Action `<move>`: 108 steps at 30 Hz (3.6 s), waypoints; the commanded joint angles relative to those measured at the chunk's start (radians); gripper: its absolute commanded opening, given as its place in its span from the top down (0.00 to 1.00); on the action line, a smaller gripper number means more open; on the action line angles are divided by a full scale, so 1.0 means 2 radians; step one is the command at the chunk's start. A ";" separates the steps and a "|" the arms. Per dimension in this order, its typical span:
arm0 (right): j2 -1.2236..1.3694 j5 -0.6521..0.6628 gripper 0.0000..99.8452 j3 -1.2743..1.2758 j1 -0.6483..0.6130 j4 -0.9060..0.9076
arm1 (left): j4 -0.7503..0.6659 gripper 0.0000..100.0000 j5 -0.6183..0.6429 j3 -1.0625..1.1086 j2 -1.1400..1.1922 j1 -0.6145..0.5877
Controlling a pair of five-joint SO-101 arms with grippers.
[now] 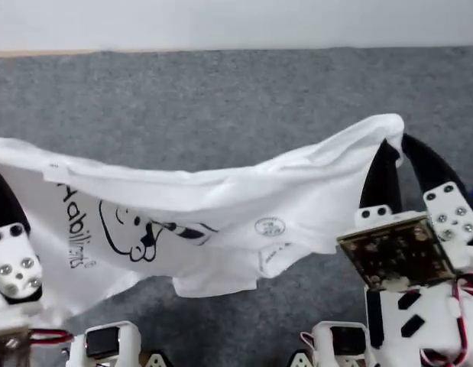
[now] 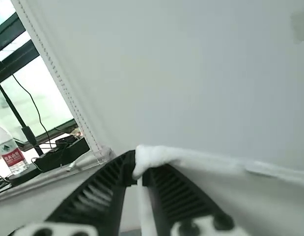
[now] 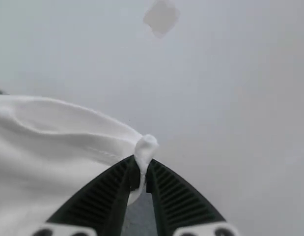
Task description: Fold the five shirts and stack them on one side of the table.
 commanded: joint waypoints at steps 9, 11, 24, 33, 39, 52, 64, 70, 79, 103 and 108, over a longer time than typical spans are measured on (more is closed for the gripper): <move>0.027 0.052 0.99 -0.107 -0.001 -0.058 | 0.054 1.00 0.029 -0.024 0.005 0.002; 0.040 0.076 0.99 -0.118 -0.002 -0.082 | 0.066 1.00 0.028 -0.021 0.005 0.002; 0.083 0.204 0.99 -0.163 -0.055 -0.185 | 0.080 1.00 0.027 0.026 0.001 0.002; 0.083 0.240 0.99 -0.164 -0.081 -0.199 | 0.080 1.00 0.027 0.027 0.001 0.002; 0.099 0.280 0.99 -0.163 -0.093 -0.252 | 0.087 1.00 0.027 0.036 0.005 0.002; 0.103 0.324 0.99 -0.164 -0.155 -0.241 | 0.088 1.00 0.028 0.054 -0.001 -0.001; 0.063 0.325 0.99 -0.164 -0.152 -0.209 | 0.140 1.00 0.027 0.015 0.000 0.000; 0.026 0.324 0.99 -0.164 -0.152 -0.208 | 0.140 1.00 0.027 0.011 0.000 -0.001; -0.010 0.323 0.99 -0.163 -0.152 -0.204 | 0.141 1.00 0.027 -0.060 0.000 -0.001; 0.033 0.255 0.99 0.298 -0.102 -0.419 | -0.108 1.00 0.029 0.415 0.004 0.003; 0.076 0.254 0.99 0.394 -0.062 -0.549 | -0.229 1.00 0.028 0.500 0.005 0.003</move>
